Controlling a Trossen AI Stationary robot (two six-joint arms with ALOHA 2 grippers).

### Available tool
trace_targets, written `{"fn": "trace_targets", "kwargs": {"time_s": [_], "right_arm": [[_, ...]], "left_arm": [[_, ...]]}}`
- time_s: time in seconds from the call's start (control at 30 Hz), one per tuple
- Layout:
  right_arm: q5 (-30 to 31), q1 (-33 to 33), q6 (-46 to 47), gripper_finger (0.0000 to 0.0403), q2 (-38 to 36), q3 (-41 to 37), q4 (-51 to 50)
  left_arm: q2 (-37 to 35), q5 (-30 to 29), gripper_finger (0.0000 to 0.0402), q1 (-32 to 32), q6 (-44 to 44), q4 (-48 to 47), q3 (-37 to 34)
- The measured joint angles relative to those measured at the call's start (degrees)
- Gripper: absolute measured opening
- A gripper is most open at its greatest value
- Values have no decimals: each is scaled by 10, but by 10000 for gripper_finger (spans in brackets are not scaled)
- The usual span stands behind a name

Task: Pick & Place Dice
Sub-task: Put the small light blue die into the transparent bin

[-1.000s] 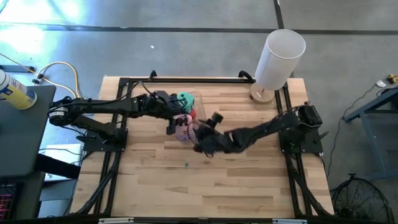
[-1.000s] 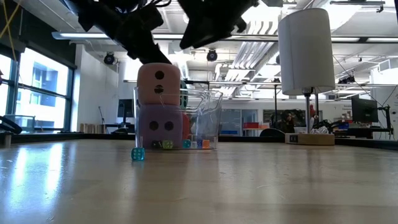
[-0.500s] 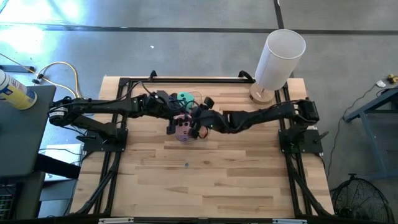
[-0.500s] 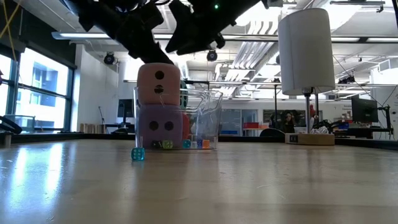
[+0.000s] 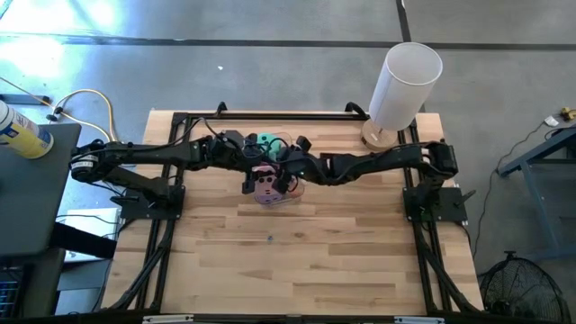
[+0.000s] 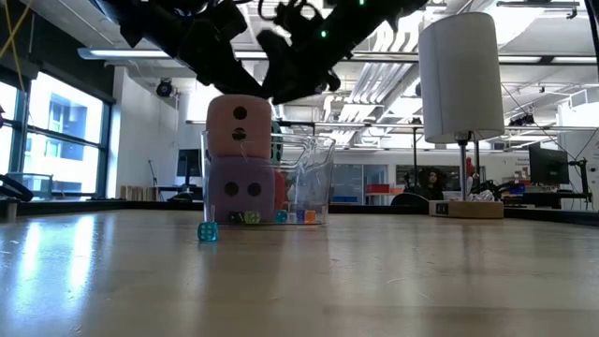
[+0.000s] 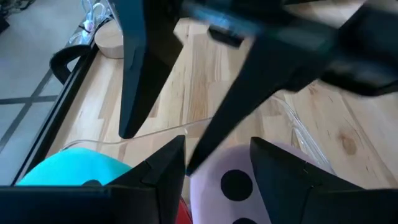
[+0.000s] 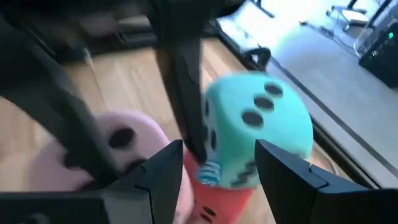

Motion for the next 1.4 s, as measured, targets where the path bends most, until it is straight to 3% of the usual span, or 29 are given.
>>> {"fn": "trace_targets", "kwargs": {"time_s": [0.5, 0.83, 1.0, 1.17, 1.27, 1.4], "right_arm": [[30, 12, -18, 192, -6, 0, -1], [145, 81, -64, 192, -50, -1, -19], [165, 131, -45, 192, -62, 0, -91], [194, 174, 16, 192, -64, 0, -208], [192, 200, 70, 192, -64, 0, -263], [155, 244, 131, 192, -64, 0, -314]], "left_arm": [[-7, 0, 172, 0, -8, -1, 0], [-104, 0, 172, -28, -43, -44, 0], [-139, 6, 172, -55, -104, -132, 1], [-144, 102, 172, -103, -113, -232, 1], [-139, 145, 172, -146, -125, -243, -8], [-126, 140, 172, -219, -152, -232, -31]]}}
